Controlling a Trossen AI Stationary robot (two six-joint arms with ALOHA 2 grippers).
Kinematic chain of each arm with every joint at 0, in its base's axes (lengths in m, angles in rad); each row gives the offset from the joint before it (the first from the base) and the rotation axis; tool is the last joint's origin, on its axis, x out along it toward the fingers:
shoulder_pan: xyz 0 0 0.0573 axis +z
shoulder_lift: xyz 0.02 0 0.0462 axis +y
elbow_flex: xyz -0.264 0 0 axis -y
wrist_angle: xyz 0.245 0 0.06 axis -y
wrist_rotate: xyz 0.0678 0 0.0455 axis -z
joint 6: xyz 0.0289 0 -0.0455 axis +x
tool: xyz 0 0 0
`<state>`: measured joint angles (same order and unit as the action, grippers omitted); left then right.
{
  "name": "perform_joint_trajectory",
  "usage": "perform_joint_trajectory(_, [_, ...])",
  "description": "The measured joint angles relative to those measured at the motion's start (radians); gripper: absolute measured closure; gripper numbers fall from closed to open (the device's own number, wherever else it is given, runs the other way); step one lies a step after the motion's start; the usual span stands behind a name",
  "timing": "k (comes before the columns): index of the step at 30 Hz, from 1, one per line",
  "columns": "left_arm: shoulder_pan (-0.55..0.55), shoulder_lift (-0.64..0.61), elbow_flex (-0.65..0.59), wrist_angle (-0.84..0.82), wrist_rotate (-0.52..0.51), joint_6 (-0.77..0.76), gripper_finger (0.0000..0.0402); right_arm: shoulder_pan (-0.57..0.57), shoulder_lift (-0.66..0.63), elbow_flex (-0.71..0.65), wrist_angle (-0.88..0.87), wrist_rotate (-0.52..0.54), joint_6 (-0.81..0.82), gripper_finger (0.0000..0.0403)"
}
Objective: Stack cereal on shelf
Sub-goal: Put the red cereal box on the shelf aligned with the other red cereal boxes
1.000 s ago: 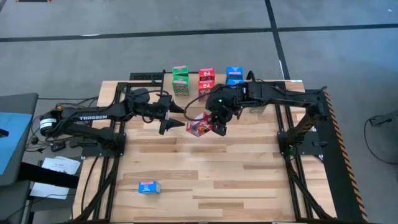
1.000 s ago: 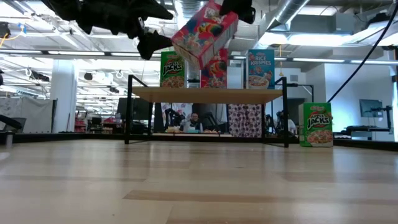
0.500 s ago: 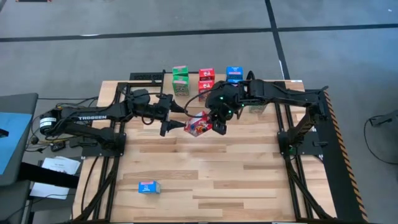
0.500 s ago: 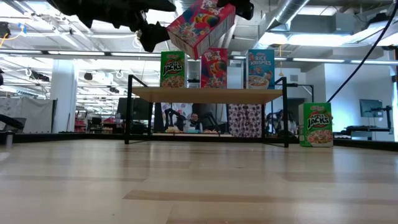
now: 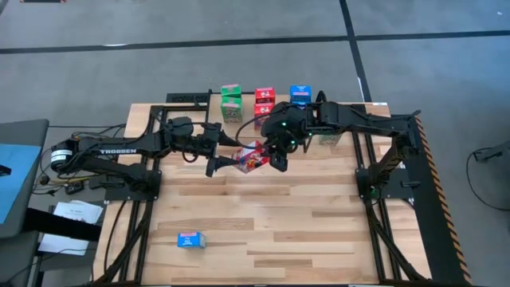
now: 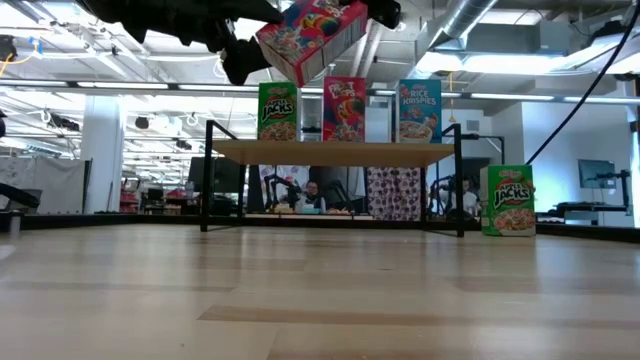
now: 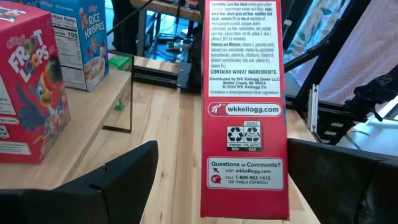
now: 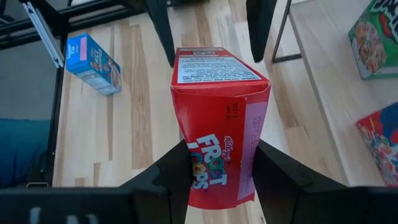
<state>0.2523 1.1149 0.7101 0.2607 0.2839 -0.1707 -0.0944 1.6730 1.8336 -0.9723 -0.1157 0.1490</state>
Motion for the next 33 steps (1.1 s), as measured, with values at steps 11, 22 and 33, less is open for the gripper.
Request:
perform_joint_trajectory(11, [0.0,0.0,0.0,-0.001,0.045,-0.015,0.0072,0.0,0.0,0.0,0.033,0.0,0.0,0.0232])
perform_joint_trajectory(22, [0.0,0.0,0.0,-0.008,0.045,0.004,0.0111,0.0,0.0,0.0,0.031,0.0,0.0,0.0232])
perform_joint_trajectory(33, [0.0,0.0,0.0,-0.008,0.053,0.017,0.0154,0.0,0.0,0.0,0.031,0.0,0.0,0.0232])
